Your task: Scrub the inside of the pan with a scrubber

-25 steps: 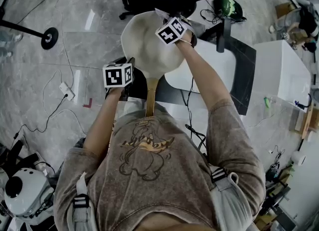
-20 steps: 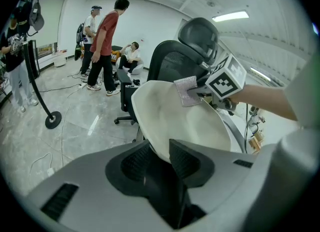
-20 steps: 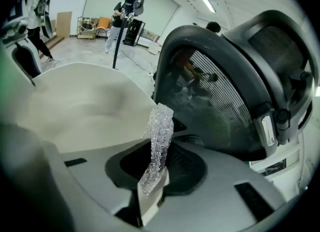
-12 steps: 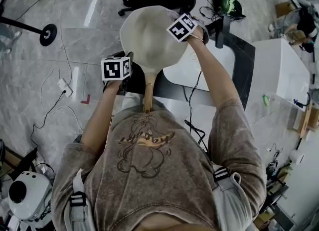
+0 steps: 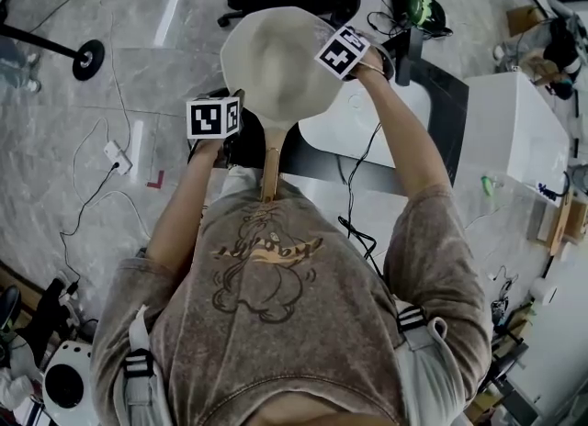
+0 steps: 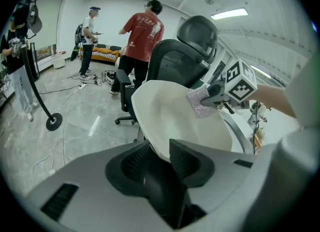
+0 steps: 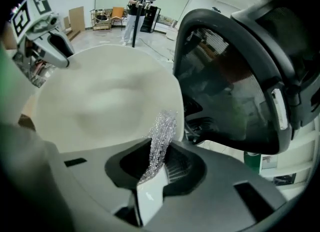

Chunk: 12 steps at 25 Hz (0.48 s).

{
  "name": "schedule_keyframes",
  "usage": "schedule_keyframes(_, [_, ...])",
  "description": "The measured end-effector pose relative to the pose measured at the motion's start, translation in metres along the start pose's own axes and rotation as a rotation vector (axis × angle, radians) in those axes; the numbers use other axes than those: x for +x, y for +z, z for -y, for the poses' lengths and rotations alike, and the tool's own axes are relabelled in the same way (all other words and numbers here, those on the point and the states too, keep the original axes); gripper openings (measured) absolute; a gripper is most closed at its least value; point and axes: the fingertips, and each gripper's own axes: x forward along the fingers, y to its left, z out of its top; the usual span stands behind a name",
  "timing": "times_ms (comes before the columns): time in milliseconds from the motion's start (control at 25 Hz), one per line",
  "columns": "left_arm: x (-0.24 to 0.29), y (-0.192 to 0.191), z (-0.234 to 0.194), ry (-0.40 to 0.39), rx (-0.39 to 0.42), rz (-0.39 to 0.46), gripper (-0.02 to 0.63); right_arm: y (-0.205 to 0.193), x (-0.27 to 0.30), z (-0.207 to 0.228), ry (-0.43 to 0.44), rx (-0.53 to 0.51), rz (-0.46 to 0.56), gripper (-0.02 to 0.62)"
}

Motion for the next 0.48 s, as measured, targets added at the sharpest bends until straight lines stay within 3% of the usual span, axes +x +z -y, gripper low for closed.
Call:
schedule_keyframes(120, [-0.001, 0.0, 0.001, -0.001, 0.004, 0.002, 0.135, -0.014, -0.002, -0.02, 0.079, -0.025, -0.043, 0.084])
schedule_keyframes(280, [0.0, 0.001, 0.001, -0.001, 0.006, 0.002, 0.135, -0.023, -0.001, -0.038, 0.107, -0.082, -0.063, 0.081])
schedule_keyframes(480, [0.0, 0.0, 0.001, 0.006, 0.01, 0.01, 0.137, -0.033, -0.005, -0.054, 0.157, -0.065, -0.079, 0.08])
